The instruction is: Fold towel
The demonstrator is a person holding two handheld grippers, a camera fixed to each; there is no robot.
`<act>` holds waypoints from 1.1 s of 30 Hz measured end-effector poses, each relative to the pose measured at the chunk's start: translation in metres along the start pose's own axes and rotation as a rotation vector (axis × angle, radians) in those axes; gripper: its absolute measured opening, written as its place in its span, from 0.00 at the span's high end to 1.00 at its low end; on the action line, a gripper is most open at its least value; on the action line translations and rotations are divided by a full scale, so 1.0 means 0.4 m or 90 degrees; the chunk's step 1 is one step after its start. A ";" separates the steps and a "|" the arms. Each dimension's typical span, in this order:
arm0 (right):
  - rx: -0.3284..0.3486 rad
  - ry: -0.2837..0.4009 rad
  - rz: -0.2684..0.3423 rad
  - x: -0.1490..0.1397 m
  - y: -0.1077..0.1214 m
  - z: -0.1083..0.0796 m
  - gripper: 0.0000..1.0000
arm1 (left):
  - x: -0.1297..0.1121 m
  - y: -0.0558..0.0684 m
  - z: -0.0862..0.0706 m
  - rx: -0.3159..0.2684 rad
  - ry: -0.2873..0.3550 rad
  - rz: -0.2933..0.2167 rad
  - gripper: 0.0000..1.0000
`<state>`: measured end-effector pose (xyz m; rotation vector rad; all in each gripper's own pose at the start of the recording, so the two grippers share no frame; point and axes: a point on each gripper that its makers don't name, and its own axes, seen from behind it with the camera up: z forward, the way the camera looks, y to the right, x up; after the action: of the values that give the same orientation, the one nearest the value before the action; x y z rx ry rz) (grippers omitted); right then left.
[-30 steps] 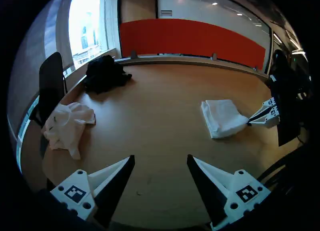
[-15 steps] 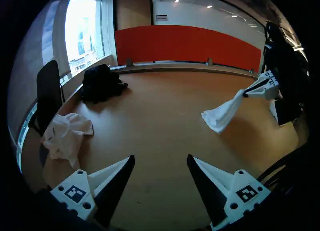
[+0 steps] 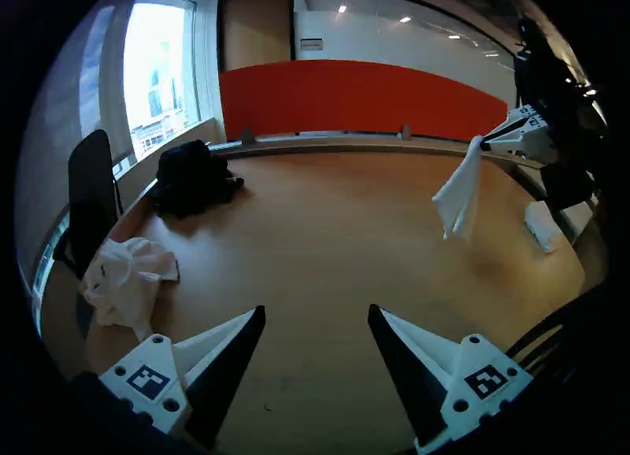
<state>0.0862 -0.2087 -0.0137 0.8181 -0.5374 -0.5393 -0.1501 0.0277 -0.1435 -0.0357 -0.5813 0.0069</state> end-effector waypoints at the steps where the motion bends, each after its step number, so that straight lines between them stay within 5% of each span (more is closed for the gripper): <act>1: -0.002 0.000 0.001 -0.002 0.007 -0.007 0.97 | 0.001 0.001 0.000 -0.001 0.001 -0.001 0.03; 33: -0.052 -0.043 0.069 -0.193 0.285 -0.212 0.97 | 0.018 0.031 0.028 0.001 -0.007 0.012 0.03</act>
<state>0.1096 -0.0504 0.0100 0.6914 -0.6144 -0.4873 -0.1503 0.0404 -0.1307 -0.0393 -0.5913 0.0256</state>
